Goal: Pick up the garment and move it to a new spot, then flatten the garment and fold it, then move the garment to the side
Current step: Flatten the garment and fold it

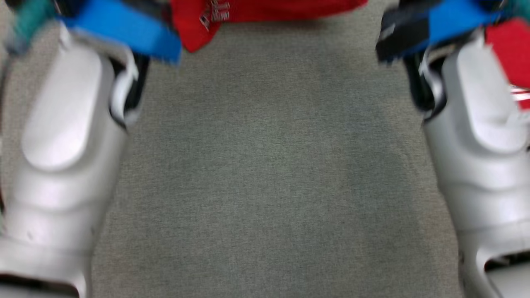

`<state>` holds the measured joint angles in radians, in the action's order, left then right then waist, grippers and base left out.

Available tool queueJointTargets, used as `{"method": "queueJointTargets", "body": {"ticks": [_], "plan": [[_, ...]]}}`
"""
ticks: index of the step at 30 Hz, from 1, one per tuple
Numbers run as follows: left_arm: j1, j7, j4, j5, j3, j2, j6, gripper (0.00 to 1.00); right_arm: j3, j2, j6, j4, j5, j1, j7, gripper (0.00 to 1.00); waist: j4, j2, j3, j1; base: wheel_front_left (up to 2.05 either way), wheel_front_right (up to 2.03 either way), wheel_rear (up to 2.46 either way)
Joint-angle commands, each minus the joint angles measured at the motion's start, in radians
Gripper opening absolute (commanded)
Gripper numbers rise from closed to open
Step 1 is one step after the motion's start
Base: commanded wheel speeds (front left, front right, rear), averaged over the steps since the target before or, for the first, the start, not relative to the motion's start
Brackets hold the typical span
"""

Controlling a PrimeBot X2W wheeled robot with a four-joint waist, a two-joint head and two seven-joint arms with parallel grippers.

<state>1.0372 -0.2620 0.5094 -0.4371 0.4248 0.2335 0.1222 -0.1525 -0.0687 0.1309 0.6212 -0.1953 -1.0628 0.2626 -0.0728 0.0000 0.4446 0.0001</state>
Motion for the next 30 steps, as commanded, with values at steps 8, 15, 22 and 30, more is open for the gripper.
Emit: {"method": "queueJointTargets", "body": {"ticks": [8,15,22,30], "plan": [[-0.430,-0.004,-0.135,0.020,-0.109,-0.024,-0.016,0.00,-0.032,-0.018,0.000,-0.085,-0.030,0.359,0.003,0.00,0.010,0.0000,-0.054,-0.0001,0.00,0.00,0.00],[-0.744,-0.004,-0.173,0.044,-0.152,-0.062,-0.007,0.00,-0.058,-0.036,0.000,-0.152,-0.078,0.657,0.003,0.00,0.015,0.0000,-0.134,-0.0001,0.00,0.00,0.00],[-0.930,-0.004,-0.194,0.072,-0.162,-0.092,0.000,0.00,-0.069,-0.047,0.000,-0.224,-0.085,0.882,0.003,0.00,0.021,0.0000,-0.213,-0.0001,0.00,0.00,0.00],[-1.082,-0.004,-0.255,0.085,-0.164,-0.092,0.005,0.00,-0.065,-0.046,0.000,-0.339,-0.085,1.075,-0.021,0.00,0.024,0.0000,-0.270,-0.0001,0.00,0.00,0.00]]}}
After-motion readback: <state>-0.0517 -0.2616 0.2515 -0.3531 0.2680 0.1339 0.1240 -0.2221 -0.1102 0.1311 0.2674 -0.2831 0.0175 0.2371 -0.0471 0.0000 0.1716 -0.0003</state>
